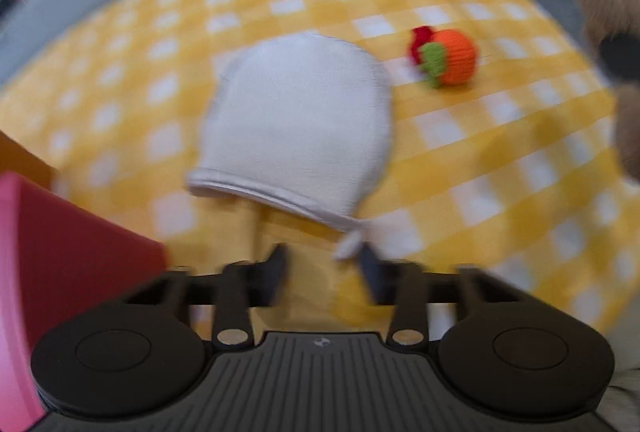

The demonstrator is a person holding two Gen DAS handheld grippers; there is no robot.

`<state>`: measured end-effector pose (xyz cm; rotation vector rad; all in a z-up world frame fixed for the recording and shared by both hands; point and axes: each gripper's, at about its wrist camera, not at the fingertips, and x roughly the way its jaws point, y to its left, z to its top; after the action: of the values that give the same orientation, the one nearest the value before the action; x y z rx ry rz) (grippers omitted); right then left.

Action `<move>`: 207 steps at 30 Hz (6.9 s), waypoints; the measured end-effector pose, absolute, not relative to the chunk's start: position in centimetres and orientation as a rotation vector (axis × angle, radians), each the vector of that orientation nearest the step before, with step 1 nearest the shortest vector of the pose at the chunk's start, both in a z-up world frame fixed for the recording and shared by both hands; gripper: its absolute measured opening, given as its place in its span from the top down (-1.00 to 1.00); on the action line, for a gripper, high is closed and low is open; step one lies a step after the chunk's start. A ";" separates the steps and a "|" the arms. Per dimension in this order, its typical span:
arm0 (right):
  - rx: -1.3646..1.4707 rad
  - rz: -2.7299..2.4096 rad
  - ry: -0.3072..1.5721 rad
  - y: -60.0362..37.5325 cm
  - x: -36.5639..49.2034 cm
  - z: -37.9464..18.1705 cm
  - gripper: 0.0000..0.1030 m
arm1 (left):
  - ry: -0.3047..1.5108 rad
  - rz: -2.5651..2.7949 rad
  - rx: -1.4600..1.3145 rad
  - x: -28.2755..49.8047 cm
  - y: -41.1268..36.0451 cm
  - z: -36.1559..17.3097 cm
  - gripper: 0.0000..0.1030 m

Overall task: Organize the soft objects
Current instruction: 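Reach the left tool to the white mitt's cuff while the right tool holds the towel, then carry the brown towel over the open box with the right tool, then lower the brown towel into the box and open the right tool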

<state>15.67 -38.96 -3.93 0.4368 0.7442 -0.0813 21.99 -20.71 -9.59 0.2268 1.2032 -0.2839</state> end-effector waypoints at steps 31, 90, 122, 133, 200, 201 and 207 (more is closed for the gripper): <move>0.437 -0.071 0.747 -39.0 15.5 -4.2 -0.02 | 1.209 -0.158 0.426 23.8 -21.1 -10.1 -0.69; 0.407 -0.052 0.780 -38.6 16.0 -4.4 -0.02 | 1.165 -0.340 0.281 20.7 -19.6 -7.6 1.00; 0.233 0.344 0.555 -22.8 13.2 8.0 -0.01 | 0.494 -0.164 0.057 11.5 -1.9 12.8 1.00; 0.084 0.540 0.615 -7.1 15.2 8.9 -0.01 | 0.509 -0.028 -0.298 9.7 11.0 9.4 1.00; -0.347 0.272 1.113 10.3 27.6 -10.7 0.07 | 0.689 0.150 -0.296 9.4 19.2 1.4 -0.69; -0.345 0.272 1.111 10.3 27.7 -10.7 0.07 | 0.690 0.148 -0.291 9.5 19.2 1.4 -0.69; -0.285 0.296 1.157 9.2 28.8 -10.5 -0.18 | 0.702 0.139 -0.273 9.8 18.9 1.0 -0.69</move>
<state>28.78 9.15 -10.50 -0.2854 1.1570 0.2962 9.75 18.95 1.01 -0.2730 0.7023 0.1392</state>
